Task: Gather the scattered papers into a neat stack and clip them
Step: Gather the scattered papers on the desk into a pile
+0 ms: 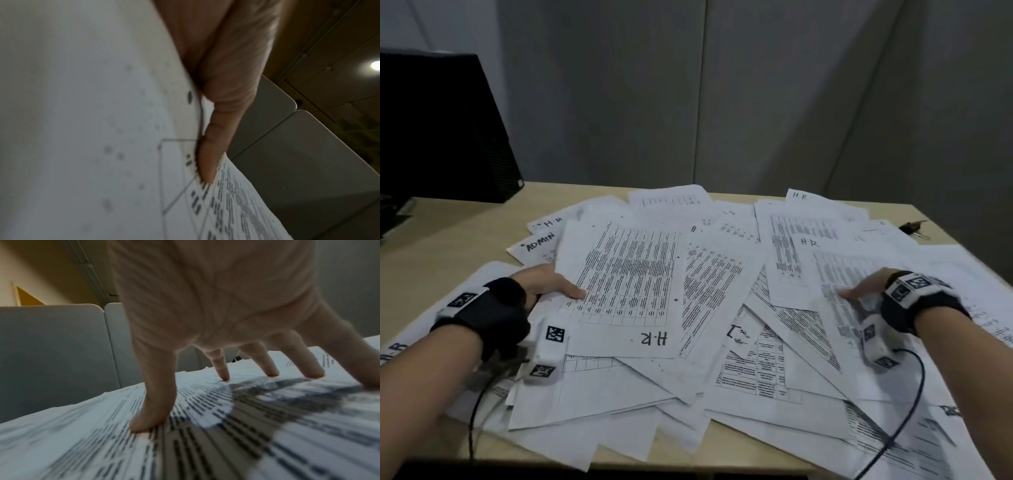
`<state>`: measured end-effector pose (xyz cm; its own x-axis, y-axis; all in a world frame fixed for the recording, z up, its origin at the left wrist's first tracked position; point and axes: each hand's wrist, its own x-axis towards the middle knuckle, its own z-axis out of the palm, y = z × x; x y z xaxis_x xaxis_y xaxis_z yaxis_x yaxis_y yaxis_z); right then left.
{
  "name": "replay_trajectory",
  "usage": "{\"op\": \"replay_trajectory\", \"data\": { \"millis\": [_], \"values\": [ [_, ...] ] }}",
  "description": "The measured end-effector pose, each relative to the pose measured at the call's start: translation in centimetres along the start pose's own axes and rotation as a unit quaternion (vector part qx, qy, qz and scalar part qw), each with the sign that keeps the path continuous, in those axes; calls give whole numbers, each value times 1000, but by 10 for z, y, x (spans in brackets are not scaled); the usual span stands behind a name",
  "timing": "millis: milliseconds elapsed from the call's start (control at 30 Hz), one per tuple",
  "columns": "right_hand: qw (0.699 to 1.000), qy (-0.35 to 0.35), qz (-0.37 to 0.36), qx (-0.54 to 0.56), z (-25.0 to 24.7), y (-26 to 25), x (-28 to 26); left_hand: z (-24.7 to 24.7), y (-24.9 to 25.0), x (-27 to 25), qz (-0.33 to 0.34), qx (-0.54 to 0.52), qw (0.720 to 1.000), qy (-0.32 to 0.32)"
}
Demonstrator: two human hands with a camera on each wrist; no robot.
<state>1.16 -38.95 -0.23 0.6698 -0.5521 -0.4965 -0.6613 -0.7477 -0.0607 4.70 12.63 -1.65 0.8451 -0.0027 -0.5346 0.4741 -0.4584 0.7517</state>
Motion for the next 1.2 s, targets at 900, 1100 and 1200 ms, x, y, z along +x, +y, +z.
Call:
{"op": "replay_trajectory", "data": {
  "millis": [900, 1100, 1200],
  "values": [
    [942, -41, -130, 305, 21, -31, 6, 100, 57, 8, 30, -127, 990, -42],
    [843, -107, -133, 510, 24, -37, -15, 126, 54, 16, 71, -141, 986, -49],
    [875, -71, -160, 451, 30, -47, -21, 124, 52, 15, 58, -142, 983, -96]
  ]
}}
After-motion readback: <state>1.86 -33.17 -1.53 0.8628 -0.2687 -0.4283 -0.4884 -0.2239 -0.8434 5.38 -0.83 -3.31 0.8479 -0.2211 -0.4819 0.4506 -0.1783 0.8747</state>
